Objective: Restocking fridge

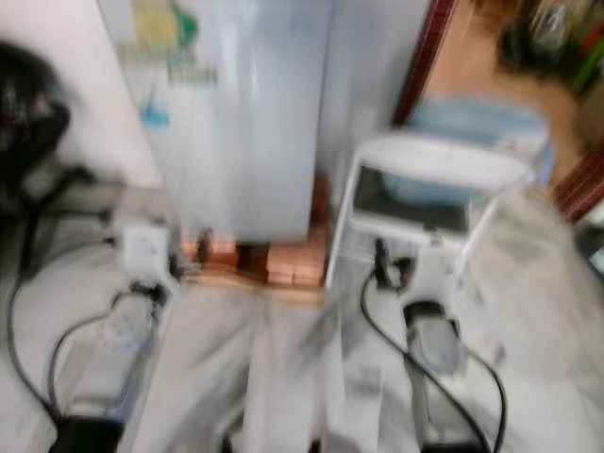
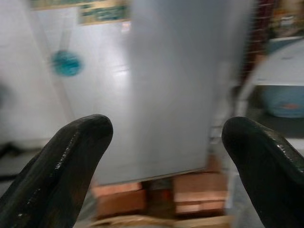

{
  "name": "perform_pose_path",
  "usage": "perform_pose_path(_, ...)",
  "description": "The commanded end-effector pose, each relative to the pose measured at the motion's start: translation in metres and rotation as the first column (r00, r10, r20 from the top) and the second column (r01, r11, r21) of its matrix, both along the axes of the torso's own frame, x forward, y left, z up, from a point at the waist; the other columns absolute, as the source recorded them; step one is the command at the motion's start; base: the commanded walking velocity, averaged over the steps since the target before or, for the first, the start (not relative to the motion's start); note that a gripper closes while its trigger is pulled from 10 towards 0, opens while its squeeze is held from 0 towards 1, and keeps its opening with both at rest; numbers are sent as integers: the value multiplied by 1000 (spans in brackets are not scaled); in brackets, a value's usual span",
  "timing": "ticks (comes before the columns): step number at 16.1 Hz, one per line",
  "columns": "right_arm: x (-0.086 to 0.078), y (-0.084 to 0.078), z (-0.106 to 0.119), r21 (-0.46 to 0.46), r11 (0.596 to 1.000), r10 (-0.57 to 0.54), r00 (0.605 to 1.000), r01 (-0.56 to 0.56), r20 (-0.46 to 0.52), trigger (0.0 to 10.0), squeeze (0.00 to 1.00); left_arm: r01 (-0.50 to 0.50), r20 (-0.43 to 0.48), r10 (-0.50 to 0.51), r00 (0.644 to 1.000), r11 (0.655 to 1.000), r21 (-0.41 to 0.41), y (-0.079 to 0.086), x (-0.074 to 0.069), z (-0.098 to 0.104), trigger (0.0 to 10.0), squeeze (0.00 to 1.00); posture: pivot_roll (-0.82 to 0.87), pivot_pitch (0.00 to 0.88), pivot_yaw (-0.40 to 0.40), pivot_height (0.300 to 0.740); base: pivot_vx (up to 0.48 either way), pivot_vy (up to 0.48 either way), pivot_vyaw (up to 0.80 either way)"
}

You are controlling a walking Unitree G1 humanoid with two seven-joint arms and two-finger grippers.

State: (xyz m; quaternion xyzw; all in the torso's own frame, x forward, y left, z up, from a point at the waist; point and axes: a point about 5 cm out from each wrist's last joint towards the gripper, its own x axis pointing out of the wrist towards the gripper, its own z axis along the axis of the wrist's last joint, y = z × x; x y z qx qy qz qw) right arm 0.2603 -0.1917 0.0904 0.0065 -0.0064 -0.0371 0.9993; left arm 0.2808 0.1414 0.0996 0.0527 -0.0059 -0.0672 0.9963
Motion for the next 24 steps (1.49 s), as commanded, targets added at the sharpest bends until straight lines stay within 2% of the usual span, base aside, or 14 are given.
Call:
perform_pose_path(1, 1, 5, 3, 5, 1000, 19, 1000, -19, 16, 10000, 0, -28, -1, 28, 1000, 999, 17, 11, -1, 0, 10000, 16, 111, 58, -23, 740, 0, 480, -625)
perform_pose_path(8, 4, 6, 3, -1, 1000, 24, 1000, -23, 18, 10000, 0, -23, -4, 23, 1000, 1000, 16, 10, 2, 1, 10000, 4, 113, 58, -22, 740, 0, 480, -649)
perform_pose_path(15, 1, 11, 2, -70, 997, 38, 999, -36, 17, 10000, 0, 7, -22, -7, 1000, 1000, 2, 5, -3, -3, 10000, 0, 109, 67, -15, 740, 0, 480, 0)
perform_pose_path(16, 0, 13, -3, 21, 999, 42, 999, -42, 1, 10000, 0, 24, -22, -24, 999, 1000, 1, 4, -4, -3, 10000, 0, 109, 70, -14, 740, 0, 480, 0)
perform_pose_path(17, 0, 8, -3, -8, 1000, -12, 1000, 12, 7, 10000, 0, 27, -26, -26, 999, 1000, 4, 4, -5, -4, 10000, 0, 110, 70, -13, 740, 0, 480, 0)
perform_pose_path(18, -2, 9, -6, 47, 999, 7, 1000, -6, -17, 10000, 0, 40, -27, -40, 999, 999, 17, 4, -7, -6, 10000, 0, 110, 66, 5, 740, 0, 480, 0)
perform_pose_path(19, -2, 8, -5, 27, 1000, 3, 1000, -3, -11, 10000, 0, 42, -31, -41, 999, 999, 20, 4, -7, -7, 10000, 0, 110, 66, 5, 740, 0, 480, 0)
perform_pose_path(21, -4, 11, -4, 59, 998, -25, 1000, 23, 19, 10000, 0, 82, -35, -81, 996, 996, 34, -2, -5, -7, 10000, 0, 95, 60, 49, 740, 0, 0, 0)
perform_pose_path(24, -8, 14, -5, 64, 998, -22, 1000, 21, 16, 10000, 0, 89, -54, -87, 995, 995, 38, -2, -2, -8, 10000, 0, 81, 66, 50, 740, 0, 0, 0)
